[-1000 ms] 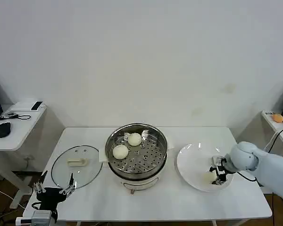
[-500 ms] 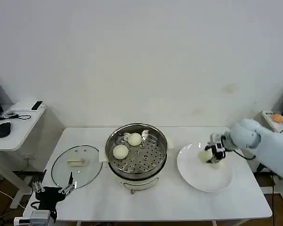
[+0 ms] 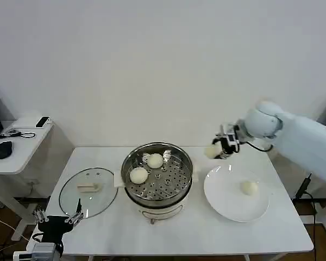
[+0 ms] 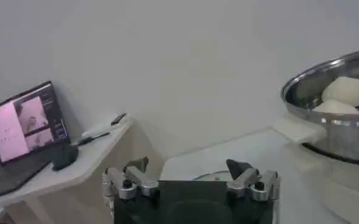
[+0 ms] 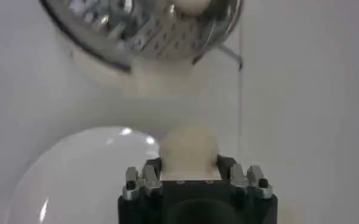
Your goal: Take steamed baozi put them in steamer then cover it.
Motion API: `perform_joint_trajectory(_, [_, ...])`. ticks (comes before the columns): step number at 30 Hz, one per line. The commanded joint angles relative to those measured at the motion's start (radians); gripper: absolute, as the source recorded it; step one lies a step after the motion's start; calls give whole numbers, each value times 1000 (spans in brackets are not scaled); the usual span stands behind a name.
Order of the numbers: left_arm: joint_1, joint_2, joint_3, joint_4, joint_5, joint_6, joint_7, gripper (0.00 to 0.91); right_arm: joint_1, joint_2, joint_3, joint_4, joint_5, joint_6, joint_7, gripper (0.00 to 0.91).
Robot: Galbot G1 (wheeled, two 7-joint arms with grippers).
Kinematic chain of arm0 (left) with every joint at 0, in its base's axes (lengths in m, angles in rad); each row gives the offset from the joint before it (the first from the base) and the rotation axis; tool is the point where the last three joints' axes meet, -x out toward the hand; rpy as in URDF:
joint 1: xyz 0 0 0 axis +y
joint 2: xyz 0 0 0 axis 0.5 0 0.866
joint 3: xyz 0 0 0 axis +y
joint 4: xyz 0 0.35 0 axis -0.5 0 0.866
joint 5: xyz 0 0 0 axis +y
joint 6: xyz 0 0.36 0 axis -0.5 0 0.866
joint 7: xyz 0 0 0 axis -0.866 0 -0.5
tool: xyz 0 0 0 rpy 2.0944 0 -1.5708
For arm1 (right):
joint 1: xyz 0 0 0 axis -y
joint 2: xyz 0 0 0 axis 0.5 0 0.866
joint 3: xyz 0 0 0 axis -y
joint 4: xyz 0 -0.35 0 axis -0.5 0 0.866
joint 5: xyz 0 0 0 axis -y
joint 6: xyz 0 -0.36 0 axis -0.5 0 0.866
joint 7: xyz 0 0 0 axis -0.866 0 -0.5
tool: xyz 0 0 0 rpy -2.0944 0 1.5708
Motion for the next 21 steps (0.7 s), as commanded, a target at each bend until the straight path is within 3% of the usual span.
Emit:
perform_joint_trajectory(1, [4, -2, -10, -4, 0, 0, 0, 907, 96, 246, -74, -33, 40, 57, -13, 625])
perform_joint_trajectory(5, [15, -3, -24, -7, -2, -1, 1, 907, 40, 296, -93, -45, 19, 116, -50, 625])
perform_joint_trajectory(6, [18, -4, -27, -8, -2, -1, 1, 907, 27, 304, -104, -39, 13, 169, -53, 625])
perform_joint_trajectory(21, [20, -15, -30, -8, -1, -2, 0, 907, -8, 348, -191, -19, -43, 354, -104, 625])
